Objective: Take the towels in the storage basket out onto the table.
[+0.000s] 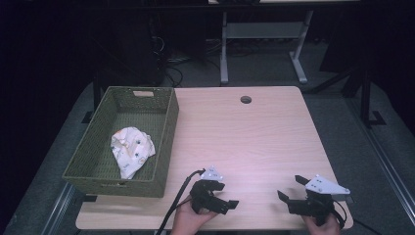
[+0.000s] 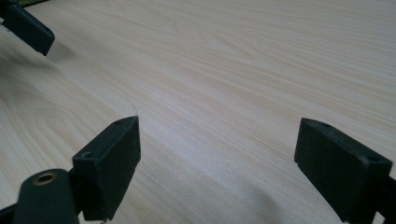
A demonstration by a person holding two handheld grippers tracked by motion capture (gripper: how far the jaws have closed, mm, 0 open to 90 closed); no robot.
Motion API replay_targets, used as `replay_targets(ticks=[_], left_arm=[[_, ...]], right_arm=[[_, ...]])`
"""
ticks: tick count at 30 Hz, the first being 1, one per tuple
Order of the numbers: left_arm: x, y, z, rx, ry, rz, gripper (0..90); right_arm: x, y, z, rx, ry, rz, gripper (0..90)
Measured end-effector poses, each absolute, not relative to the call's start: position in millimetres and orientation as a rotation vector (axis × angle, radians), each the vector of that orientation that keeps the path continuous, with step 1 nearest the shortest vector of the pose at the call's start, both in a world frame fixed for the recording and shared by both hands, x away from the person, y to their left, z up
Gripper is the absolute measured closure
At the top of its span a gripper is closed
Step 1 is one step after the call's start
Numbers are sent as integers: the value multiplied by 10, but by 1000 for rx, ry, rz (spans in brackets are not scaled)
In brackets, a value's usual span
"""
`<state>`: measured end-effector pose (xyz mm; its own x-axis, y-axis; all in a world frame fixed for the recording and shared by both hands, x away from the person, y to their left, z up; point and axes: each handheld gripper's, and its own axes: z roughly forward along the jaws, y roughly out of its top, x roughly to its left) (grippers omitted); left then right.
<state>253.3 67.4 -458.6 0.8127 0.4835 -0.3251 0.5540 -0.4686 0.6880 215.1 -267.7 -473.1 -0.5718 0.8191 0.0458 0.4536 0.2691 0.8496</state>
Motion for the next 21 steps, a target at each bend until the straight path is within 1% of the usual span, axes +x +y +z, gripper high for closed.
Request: replay_targets(ticks=[11,21], left_arm=[[2504,624,-4603,2182,730,-113,203],[2618,688,-4504,2163,771,-80,197]], right_arm=[[2148,-2663,-4730,1140,2156,1217,140],[2132,-2603,-4724,1113,2174,1200,140]])
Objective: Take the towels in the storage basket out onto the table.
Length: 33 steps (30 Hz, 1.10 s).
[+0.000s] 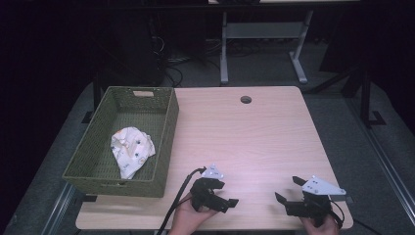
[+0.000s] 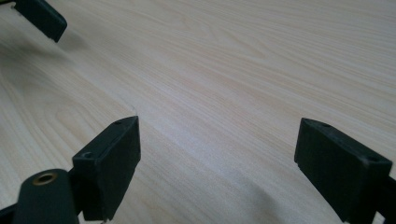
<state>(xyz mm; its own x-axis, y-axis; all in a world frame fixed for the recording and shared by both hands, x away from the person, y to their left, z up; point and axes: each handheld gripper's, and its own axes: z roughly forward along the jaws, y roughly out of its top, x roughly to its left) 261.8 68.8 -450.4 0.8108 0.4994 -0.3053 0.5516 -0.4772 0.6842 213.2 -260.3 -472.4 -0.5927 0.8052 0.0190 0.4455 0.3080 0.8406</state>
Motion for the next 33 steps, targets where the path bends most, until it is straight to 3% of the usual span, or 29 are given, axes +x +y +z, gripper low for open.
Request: replay_targets(ticks=[17,24,33], left_arm=[[3112,839,-4181,2199,963,47,203],[3200,990,-3960,2082,992,-39,196],[3199,1223,-3554,1999,941,-23,175]], right_arm=[[2131,-2600,-4716,1116,2170,1201,140],[2127,-2602,-4715,1112,2170,1205,140],[2130,-2598,-4713,1111,2163,1202,140]])
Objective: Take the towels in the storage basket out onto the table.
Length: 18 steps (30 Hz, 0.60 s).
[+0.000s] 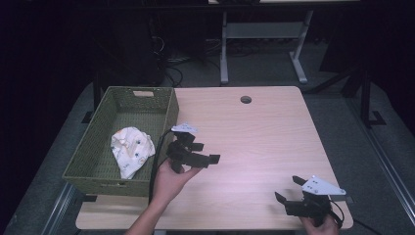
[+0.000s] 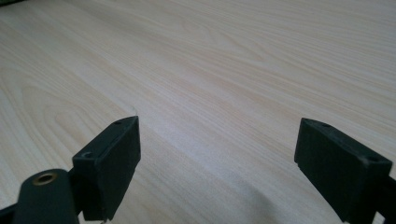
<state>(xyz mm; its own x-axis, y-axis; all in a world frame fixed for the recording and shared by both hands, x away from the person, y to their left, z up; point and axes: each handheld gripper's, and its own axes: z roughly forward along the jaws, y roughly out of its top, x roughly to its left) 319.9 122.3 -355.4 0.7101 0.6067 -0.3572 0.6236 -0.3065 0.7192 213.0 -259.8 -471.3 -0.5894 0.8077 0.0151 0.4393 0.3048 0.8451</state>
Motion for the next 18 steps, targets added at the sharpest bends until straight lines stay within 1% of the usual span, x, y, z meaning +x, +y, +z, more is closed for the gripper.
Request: replay_targets(ticks=[1,2,3,6,9,18], left_arm=[[3199,1223,-3554,1999,941,-23,175],[3234,1280,-3521,1979,943,-66,175],[3234,1280,-3521,1979,943,-66,175],[3303,1381,-3461,1984,936,-124,196],[3324,1437,-3428,1973,935,-133,191],[3426,1773,-3282,1884,965,-182,187]], right_arm=[[2131,-2600,-4712,1114,2161,1206,140],[2138,-2604,-4713,1113,2161,1205,140],[2138,-2604,-4713,1113,2161,1205,140],[2146,-2605,-4718,1118,2162,1203,140],[2147,-2609,-4720,1121,2161,1205,140],[2163,-2658,-4728,1138,2155,1205,140]])
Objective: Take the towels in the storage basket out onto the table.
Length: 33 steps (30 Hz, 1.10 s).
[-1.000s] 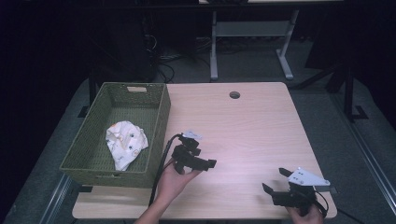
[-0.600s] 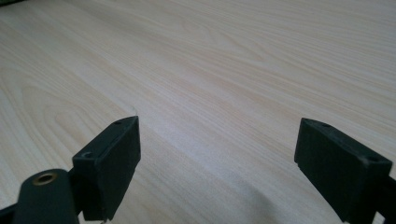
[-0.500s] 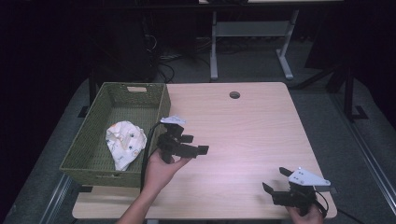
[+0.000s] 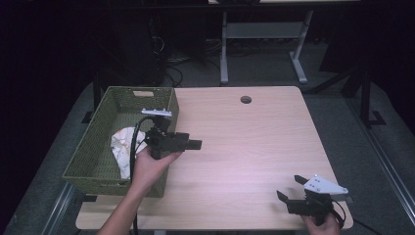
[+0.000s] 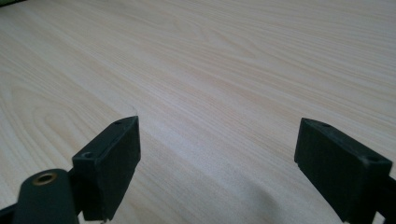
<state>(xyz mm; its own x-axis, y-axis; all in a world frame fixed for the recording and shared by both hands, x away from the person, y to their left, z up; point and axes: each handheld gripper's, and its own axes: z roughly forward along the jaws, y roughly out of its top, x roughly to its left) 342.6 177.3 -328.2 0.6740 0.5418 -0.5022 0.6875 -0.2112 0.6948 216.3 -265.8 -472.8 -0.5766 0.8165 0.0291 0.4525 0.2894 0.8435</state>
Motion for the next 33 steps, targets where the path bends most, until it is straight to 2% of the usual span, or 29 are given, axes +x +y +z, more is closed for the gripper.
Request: replay_targets(ticks=[17,33], left_arm=[[3526,2245,-3165,1836,1018,-156,175],[3602,2624,-3179,1828,1137,-52,179]], right_arm=[[2176,-2648,-4736,1148,2152,1190,140],[2184,-2649,-4737,1149,2153,1190,140]])
